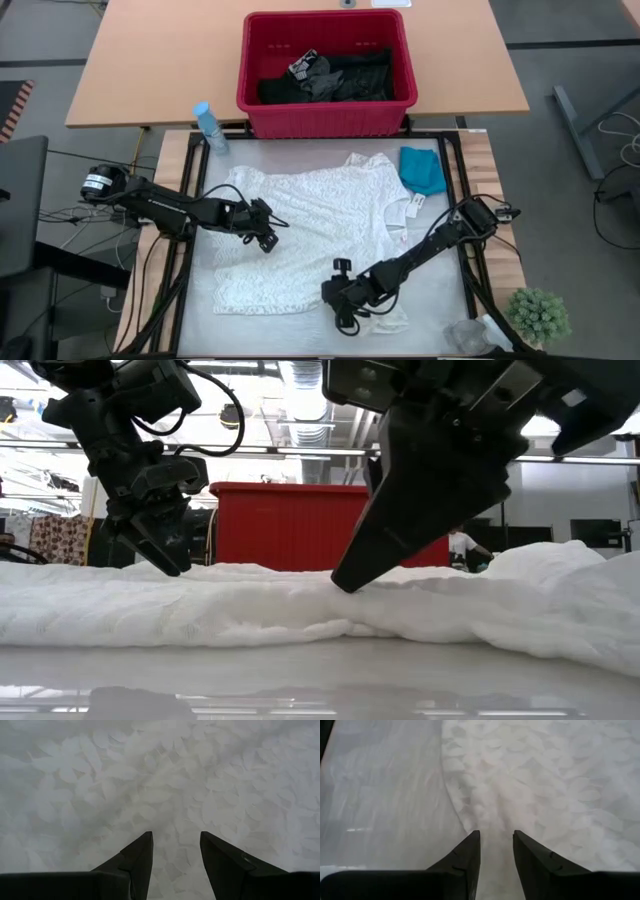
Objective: Fold laundry
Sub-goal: Fold the white shirt
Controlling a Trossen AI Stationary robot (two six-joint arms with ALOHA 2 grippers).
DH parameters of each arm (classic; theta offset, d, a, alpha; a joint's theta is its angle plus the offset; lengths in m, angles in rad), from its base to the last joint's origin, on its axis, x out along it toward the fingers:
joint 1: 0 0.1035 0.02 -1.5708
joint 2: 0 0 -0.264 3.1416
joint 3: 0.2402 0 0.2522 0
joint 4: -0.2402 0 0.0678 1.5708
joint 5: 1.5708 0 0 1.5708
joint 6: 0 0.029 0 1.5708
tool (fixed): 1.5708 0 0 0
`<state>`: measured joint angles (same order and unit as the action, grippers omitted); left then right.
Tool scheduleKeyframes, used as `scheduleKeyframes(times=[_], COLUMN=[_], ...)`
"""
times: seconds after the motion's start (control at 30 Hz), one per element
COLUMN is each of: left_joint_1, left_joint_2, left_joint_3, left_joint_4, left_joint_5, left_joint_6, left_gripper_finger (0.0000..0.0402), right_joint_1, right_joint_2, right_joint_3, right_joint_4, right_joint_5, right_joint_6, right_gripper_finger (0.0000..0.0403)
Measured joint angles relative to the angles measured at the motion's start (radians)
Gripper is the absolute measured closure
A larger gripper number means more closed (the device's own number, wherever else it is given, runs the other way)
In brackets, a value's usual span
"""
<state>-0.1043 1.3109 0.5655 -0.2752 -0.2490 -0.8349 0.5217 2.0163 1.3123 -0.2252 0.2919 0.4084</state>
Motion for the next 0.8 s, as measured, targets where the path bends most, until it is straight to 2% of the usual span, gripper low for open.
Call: scheduleKeyframes(times=[0.4,0.5,0.7,0.8], left_joint_1=[0.000,0.000,0.000,0.000], left_joint_2=[0.000,0.000,0.000,0.000], left_joint_3=[0.000,0.000,0.000,0.000], left_joint_4=[-0.004,-0.004,-0.004,-0.004], left_joint_5=[0.001,0.000,0.000,0.000], left_joint_6=[-0.031,-0.030,-0.030,-0.030], left_gripper_finger=[0.0246,0.0246,0.0246,0.0246], right_joint_1=[0.008,0.008,0.011,0.011], right_joint_2=[0.001,0.001,0.001,0.001], right_joint_3=[-0.007,-0.007,-0.007,-0.005], right_joint_4=[-0.013,-0.035,-0.035,-0.039], right_joint_5=[0.000,0.000,-0.002,-0.008], right_joint_6=[0.002,0.002,0.002,0.008], right_gripper_finger=[0.0271,0.0295,0.0380,0.0389])
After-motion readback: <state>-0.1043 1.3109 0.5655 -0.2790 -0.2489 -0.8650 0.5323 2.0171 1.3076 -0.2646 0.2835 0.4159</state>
